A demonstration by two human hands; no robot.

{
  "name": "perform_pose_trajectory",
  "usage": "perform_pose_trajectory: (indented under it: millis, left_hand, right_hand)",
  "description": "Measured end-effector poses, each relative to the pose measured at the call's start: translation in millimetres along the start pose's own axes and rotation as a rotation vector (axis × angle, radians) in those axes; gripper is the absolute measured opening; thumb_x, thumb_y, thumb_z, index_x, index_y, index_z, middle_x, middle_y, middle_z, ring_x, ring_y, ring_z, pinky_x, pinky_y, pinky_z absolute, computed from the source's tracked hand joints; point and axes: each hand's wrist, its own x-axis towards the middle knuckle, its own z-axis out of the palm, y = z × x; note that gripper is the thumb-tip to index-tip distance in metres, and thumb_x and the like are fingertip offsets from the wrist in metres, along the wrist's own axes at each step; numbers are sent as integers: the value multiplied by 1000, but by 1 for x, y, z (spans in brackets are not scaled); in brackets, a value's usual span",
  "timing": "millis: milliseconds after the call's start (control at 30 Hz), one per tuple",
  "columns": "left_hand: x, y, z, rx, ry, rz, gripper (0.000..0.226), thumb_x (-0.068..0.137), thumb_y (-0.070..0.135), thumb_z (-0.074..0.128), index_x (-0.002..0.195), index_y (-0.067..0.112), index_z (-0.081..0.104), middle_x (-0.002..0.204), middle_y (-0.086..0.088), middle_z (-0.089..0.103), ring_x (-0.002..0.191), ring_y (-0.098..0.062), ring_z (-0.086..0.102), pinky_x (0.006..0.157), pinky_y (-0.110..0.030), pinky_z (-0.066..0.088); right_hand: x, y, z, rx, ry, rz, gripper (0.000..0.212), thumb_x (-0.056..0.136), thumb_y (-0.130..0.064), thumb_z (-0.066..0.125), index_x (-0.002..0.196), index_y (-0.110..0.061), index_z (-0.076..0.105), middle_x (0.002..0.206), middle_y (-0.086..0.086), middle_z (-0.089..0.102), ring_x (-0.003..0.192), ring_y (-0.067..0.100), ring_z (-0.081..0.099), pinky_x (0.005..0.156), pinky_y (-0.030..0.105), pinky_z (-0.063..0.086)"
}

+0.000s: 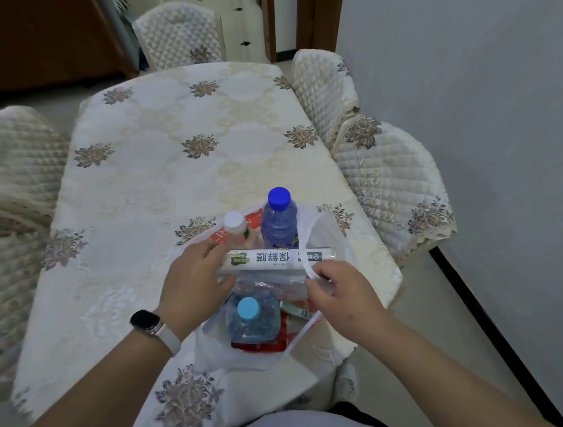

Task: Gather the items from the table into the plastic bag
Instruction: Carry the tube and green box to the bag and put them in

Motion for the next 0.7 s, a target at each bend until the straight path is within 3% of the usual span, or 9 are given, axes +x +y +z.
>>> perform_pose_trajectory:
  millis: [100,167,233,300,333,400,500,567,700]
  left_hand:
    - [-37,-10,-5,-106,42,-256,74,74,28,82,138,17,48,137,-9,49,125,-30,47,99,-47,48]
    - [-63,-14,-6,-261,61,-499,78,77,27,80,142,19,38,140,-5,43,129,-26,42,103,-47,45]
    - [-83,-14,-7,-455,41,-713,60,81,28,76,132,18,46,122,-3,53,110,-23,54,88,-43,51]
    - [-97,-11,-7,-657,13,-818,19,88,27,69,90,14,55,81,-3,58,71,-21,55,63,-36,44]
    - [-103,-10,-8,-731,21,-827,30,91,26,66,73,11,48,66,-9,51,58,-20,47,57,-34,36]
    - [-109,-8,-10,-806,64,-800,40,94,30,63,63,9,46,64,-22,53,54,-21,44,56,-33,35]
    - [-105,8,-29,-847,129,-714,36,95,31,60,67,9,59,62,-13,60,57,-26,50,54,-31,44]
    - [-99,23,-43,-835,176,-631,37,96,24,59,71,-2,57,56,-9,55,51,-15,45,47,-22,36]
    - [-93,42,-67,-957,306,-492,44,95,27,59,72,-9,49,62,-24,46,57,-28,44,60,-33,38]
  right_hand:
    - [-5,-3,8,-54,36,-63,31,86,-28,54,62,-9,50,60,3,50,67,15,47,66,36,40]
    - [-6,-7,11,-45,70,-55,32,88,-27,56,63,-8,51,61,3,50,66,16,46,66,36,40]
    - [-6,-10,15,-23,79,-12,29,91,-26,56,66,-10,52,65,3,53,67,15,51,66,37,44]
    - [-5,-9,17,1,72,34,23,92,-27,56,72,-15,54,69,1,57,69,17,56,68,40,48]
    - [-4,-9,18,20,62,55,20,93,-28,56,74,-19,55,71,1,59,70,18,60,68,42,50]
    - [-3,-11,17,83,42,79,19,93,-31,55,76,-23,55,71,3,60,69,22,65,67,44,53]
    - [1,-18,10,76,51,64,25,95,-28,55,71,-23,53,63,1,54,60,13,55,61,36,48]
    - [7,-27,-2,92,87,30,26,95,-24,56,70,-20,53,59,-2,50,56,11,45,56,26,37]
    - [21,-52,-35,212,157,-76,24,94,-22,55,75,-8,57,66,13,57,65,28,52,60,34,42]
